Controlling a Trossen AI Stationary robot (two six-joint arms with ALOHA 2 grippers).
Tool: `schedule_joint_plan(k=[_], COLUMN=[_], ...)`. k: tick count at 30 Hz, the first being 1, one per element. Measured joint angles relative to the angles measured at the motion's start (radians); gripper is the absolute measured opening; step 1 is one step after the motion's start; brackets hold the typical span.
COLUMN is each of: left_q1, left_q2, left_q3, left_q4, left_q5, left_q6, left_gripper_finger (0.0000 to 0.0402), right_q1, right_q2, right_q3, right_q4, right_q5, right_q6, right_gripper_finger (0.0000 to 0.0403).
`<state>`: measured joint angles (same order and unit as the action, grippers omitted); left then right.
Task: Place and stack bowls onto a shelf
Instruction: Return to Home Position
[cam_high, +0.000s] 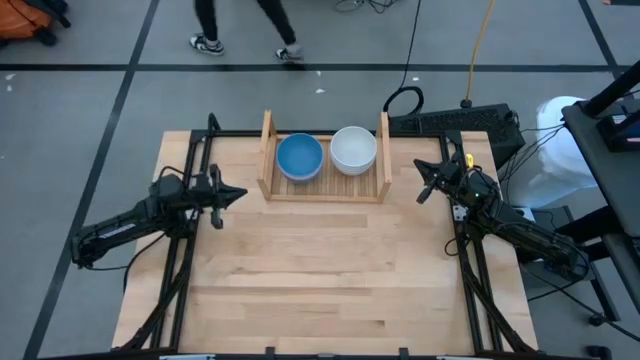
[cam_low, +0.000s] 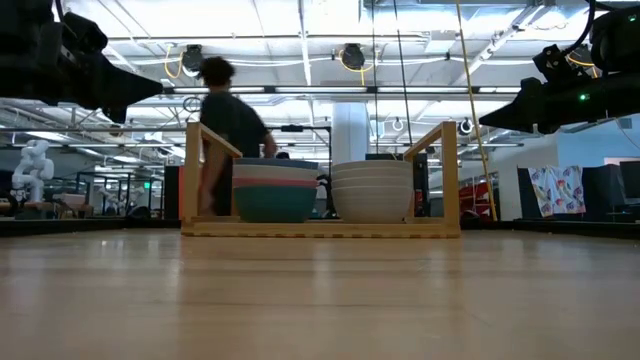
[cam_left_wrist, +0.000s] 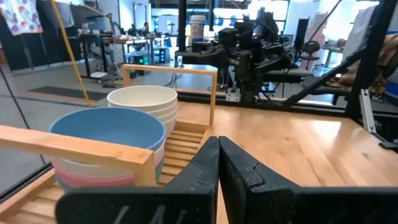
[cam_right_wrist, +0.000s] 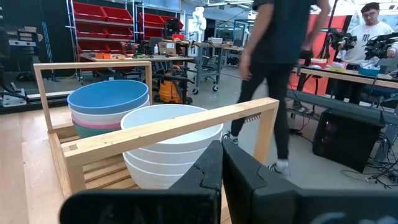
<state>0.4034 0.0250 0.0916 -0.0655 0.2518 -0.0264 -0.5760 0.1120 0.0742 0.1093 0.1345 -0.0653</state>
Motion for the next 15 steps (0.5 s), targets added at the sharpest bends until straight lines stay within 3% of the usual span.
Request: schedule_joint_plan(k=[15], left_q1=[-0.001], left_q2=[0.001], left_q3=[-0.056], left_q4=[0.052], left_q5=[0.076], left_q6=[0.037], left_gripper_finger=[0.0008], right_q1=[0.000], right_q2=[0.000], right_q3=[-0.001], right_q4=[-0.004], right_q5=[0.000], right_q6=[0.000], right_gripper_finger=[0.0000])
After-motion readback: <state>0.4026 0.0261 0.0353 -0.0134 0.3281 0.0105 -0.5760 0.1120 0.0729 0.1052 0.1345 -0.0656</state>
